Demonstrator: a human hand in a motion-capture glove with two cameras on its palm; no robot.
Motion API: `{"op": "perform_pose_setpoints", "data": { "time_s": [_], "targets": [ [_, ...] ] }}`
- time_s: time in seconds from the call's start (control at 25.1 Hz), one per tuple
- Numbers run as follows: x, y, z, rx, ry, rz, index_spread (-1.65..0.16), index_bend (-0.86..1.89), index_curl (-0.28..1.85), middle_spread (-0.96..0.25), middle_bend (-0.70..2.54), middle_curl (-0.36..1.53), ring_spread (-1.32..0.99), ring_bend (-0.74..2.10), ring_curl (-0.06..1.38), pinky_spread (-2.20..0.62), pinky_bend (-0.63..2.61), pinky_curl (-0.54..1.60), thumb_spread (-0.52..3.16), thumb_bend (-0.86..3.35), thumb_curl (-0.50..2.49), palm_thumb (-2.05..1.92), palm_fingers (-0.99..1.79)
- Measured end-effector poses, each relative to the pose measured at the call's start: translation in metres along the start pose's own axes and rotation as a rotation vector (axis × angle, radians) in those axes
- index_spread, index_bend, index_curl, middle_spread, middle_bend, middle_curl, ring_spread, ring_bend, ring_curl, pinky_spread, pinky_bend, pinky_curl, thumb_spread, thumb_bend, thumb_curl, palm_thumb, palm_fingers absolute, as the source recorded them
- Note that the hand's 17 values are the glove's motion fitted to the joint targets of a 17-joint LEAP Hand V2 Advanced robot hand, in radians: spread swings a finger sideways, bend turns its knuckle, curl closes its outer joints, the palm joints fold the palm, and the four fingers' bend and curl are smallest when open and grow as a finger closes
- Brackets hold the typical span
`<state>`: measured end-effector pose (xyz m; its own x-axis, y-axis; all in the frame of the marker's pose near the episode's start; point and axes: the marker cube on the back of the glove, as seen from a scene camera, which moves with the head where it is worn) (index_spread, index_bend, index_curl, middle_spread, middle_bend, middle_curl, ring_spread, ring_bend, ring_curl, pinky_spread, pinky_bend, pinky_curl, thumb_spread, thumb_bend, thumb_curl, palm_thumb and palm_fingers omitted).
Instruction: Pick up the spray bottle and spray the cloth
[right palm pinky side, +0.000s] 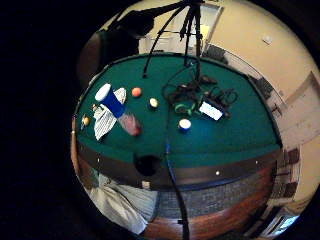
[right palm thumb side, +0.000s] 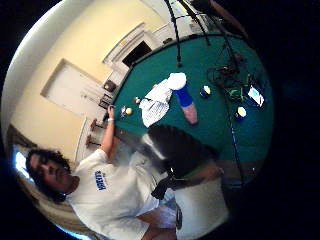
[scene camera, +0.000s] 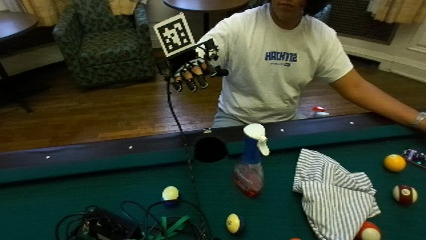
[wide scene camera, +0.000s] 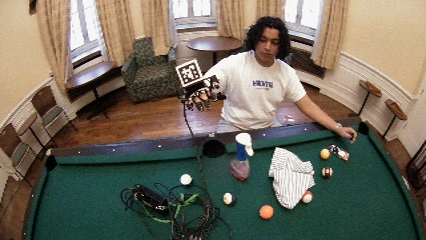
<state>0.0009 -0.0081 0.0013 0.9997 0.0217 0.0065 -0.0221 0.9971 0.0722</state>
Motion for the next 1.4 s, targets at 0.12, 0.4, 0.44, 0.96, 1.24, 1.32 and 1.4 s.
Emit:
{"op": "perform_pose_setpoints", "data": {
  "time_s": [0.12,0.4,0.44,0.96,1.24,1.32,1.4],
  "targets": [
    [0.001,-0.002,0.000,0.014,-0.002,0.020,-0.25,0.13,0.07,-0.03,0.29,0.11,-0.02,0.39,0.11,0.14,0.35,0.11,0.52,0.15,0.08,0.29,0.53],
    [0.004,-0.005,0.003,0.005,0.008,0.008,-0.34,0.13,0.13,-0.05,0.30,0.18,-0.03,0.42,0.18,0.20,0.37,0.19,0.78,0.12,0.13,0.33,0.50],
    [0.004,-0.005,0.004,0.004,0.010,0.007,-0.34,0.13,0.13,-0.05,0.30,0.18,-0.03,0.42,0.19,0.21,0.37,0.20,0.81,0.11,0.14,0.33,0.49],
    [0.031,0.013,0.054,0.017,-0.024,0.060,-0.39,0.13,0.17,-0.06,0.28,0.25,-0.04,0.43,0.23,0.24,0.36,0.25,0.97,0.04,0.20,0.37,0.48],
    [0.041,0.036,0.107,-0.050,-0.079,0.154,-0.39,0.14,0.19,-0.06,0.24,0.27,-0.05,0.40,0.24,0.24,0.38,0.28,0.98,0.00,0.23,0.39,0.43],
    [0.039,0.039,0.122,-0.079,-0.106,0.161,-0.39,0.13,0.19,-0.06,0.24,0.27,-0.05,0.40,0.24,0.24,0.38,0.28,0.99,-0.01,0.23,0.40,0.42],
    [0.036,0.040,0.136,-0.095,-0.144,0.167,-0.39,0.13,0.19,-0.06,0.24,0.28,-0.05,0.40,0.25,0.24,0.38,0.29,0.98,-0.02,0.24,0.40,0.42]
  ]
}}
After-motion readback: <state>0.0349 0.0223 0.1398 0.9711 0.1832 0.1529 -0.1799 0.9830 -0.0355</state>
